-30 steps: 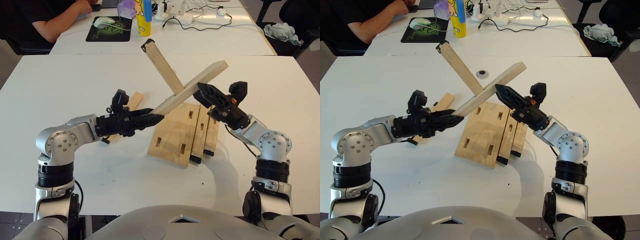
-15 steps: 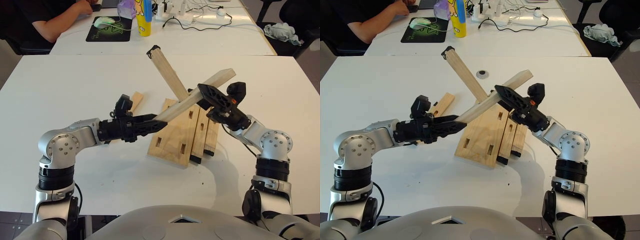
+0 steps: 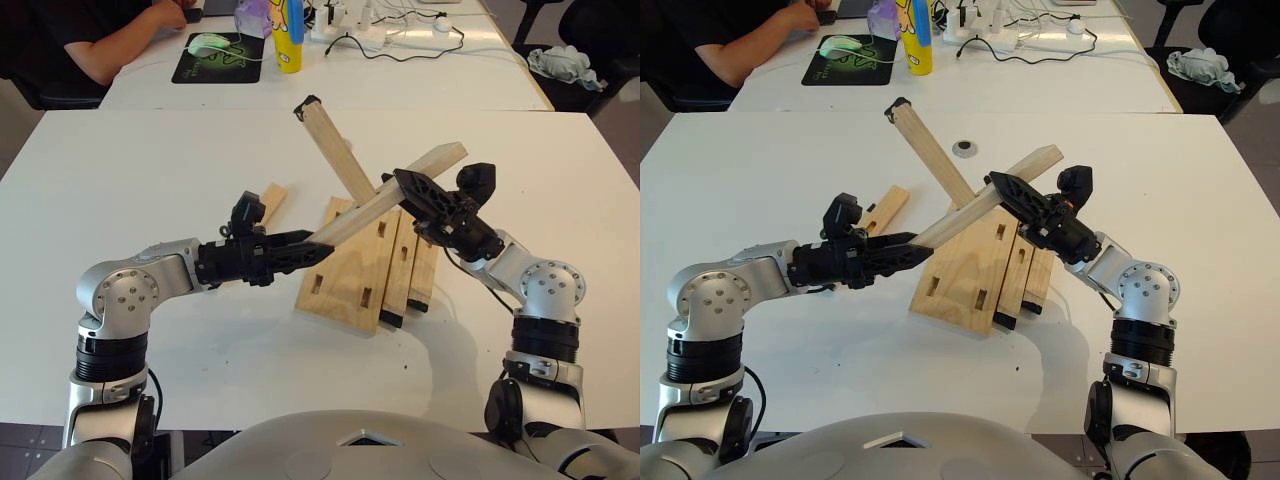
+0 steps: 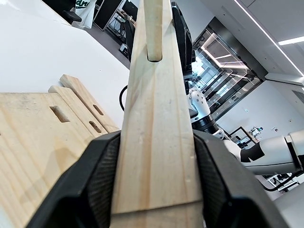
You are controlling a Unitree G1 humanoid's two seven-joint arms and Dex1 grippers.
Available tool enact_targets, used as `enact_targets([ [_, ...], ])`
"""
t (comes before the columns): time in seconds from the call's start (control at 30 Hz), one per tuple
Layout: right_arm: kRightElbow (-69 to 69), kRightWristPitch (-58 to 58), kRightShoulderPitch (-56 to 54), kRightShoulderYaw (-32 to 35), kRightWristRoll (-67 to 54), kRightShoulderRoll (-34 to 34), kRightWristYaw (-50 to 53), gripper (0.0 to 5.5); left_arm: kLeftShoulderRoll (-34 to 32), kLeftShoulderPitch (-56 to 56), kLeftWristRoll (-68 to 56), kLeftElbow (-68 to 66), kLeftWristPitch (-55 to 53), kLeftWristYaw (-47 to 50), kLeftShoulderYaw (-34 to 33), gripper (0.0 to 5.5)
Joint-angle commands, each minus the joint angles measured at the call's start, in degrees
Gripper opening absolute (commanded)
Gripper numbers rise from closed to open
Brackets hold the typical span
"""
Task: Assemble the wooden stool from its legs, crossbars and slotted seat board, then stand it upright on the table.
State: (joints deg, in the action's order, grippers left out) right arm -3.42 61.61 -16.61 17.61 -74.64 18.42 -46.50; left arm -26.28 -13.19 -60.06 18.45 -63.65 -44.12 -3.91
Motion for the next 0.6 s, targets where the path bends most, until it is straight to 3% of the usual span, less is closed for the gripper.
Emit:
enact_targets([
  [0.03, -0.1, -0.6, 0.0, 0.0, 1.3, 1.2, -1.0, 2.13, -0.5, 0.4, 0.8, 0.0, 1.5, 0.2, 0.0, 2.06],
  [0.23, 1.1, -2.9, 1.0, -2.8, 6.2, 2.2, -2.9, 2.13, 0.4, -0.1, 2.4, -1.6, 3.7, 2.1, -0.5, 2.06],
  [0.27, 1.2, -3.6, 1.1, -3.2, 7.1, 2.3, -3.1, 2.13, 0.5, -0.6, 2.7, -2.3, 4.1, 2.6, -1.1, 2.42],
  [0.43, 0.6, -8.2, 0.8, -4.0, 11.7, 2.8, -3.6, 2.13, 0.8, -1.6, -0.7, -3.0, 3.8, 5.1, -6.0, 3.19],
  [0.6, 1.2, -9.6, 1.0, -2.8, 13.4, 3.4, -4.0, 2.13, -0.2, -1.6, -5.5, -3.3, 3.5, 8.9, -13.0, 3.21],
])
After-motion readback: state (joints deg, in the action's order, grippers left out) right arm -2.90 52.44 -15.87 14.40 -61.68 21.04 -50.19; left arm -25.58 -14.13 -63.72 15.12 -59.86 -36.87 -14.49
